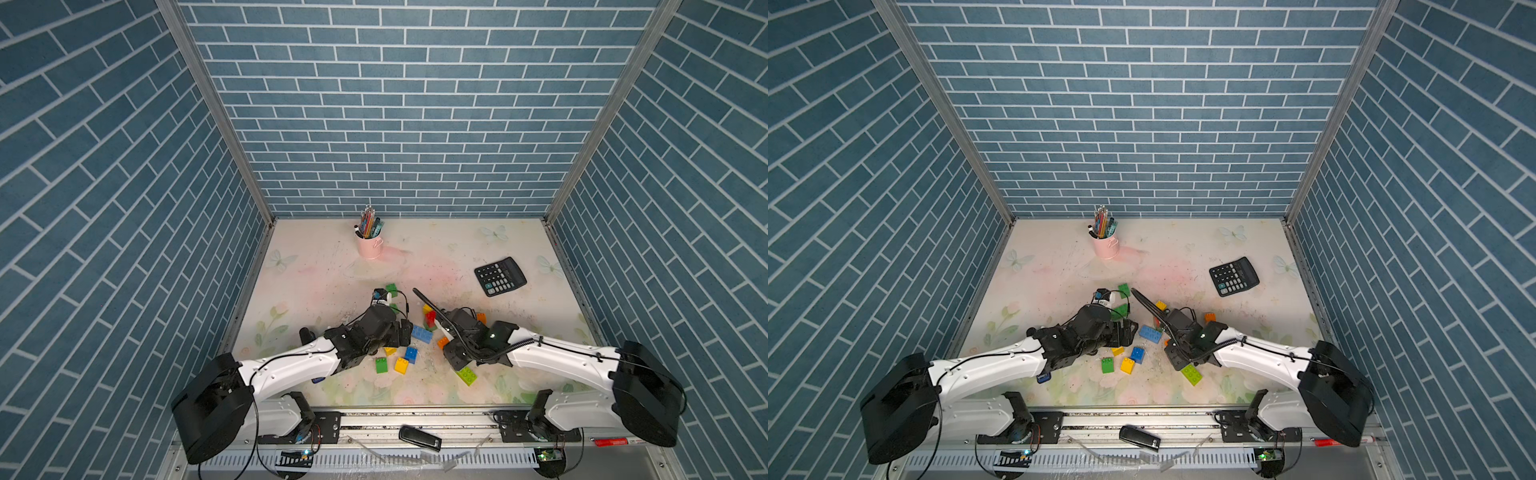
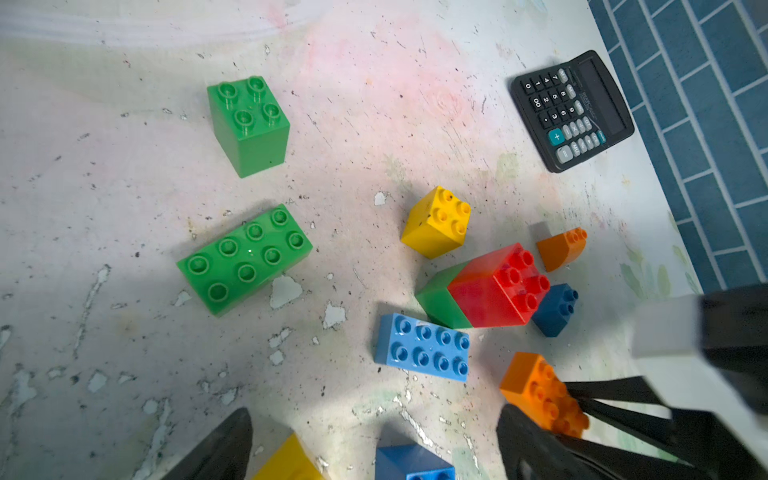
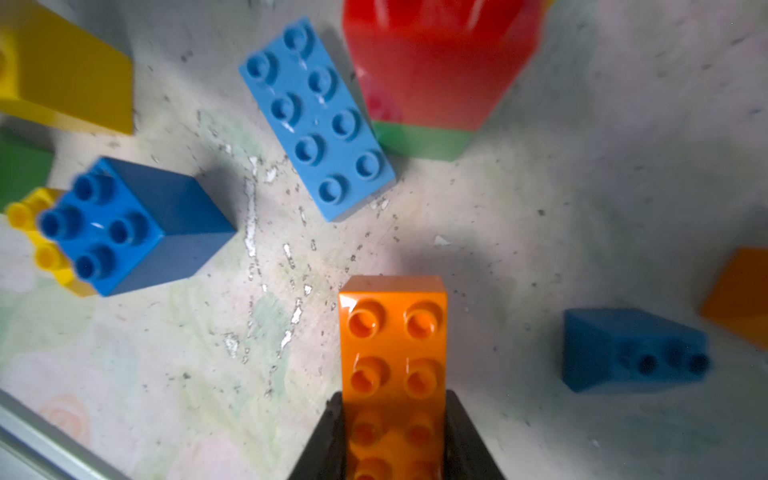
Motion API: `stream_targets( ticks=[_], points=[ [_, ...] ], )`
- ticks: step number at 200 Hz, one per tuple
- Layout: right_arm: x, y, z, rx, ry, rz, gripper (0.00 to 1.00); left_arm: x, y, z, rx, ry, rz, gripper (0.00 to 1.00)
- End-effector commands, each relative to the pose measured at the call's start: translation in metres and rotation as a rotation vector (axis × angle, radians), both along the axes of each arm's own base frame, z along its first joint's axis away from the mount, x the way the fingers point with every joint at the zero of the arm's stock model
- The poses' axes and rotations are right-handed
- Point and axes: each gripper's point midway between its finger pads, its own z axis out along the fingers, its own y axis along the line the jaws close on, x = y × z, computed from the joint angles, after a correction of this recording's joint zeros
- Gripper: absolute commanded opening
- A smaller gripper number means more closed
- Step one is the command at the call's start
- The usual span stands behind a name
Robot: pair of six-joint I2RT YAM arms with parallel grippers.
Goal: Assemble a fork with lego
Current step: Pick up the lego brick from the center of the board.
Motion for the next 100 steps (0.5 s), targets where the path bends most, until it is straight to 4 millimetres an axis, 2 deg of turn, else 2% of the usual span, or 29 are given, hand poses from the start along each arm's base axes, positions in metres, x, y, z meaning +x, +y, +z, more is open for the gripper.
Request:
stream_targets(
  ticks=[1, 8, 11, 24, 46, 69, 100],
  points=[
    [0.013, -0.031, 0.018, -0.008, -0.064, -0.175, 0.07, 0.020, -0.014, 0.025, -0.039, -0.052, -0.025, 0.93],
    [0.018, -0.034, 0.026, 0.013, -0.077, -0.201, 0.07, 0.022, -0.018, 0.022, -0.041, -0.041, -0.043, 0.93],
    [0.021, -0.035, 0.030, 0.024, -0.081, -0.210, 0.07, 0.027, -0.023, 0.030, -0.060, -0.052, -0.047, 0.93],
    [0.033, -0.035, 0.047, 0.073, -0.085, -0.230, 0.05, 0.035, -0.032, 0.034, -0.092, -0.047, -0.062, 0.94],
    [0.052, -0.020, 0.067, 0.108, -0.024, -0.169, 0.03, 0.046, -0.039, 0.038, -0.165, -0.037, -0.060, 0.94],
    [0.068, -0.006, 0.074, 0.021, 0.028, -0.111, 0.00, 0.051, -0.027, 0.034, -0.201, -0.022, -0.021, 0.94],
    [0.083, 0.024, 0.081, 0.061, 0.077, -0.124, 0.00, 0.053, 0.001, 0.023, -0.260, 0.008, 0.048, 0.94]
  ],
)
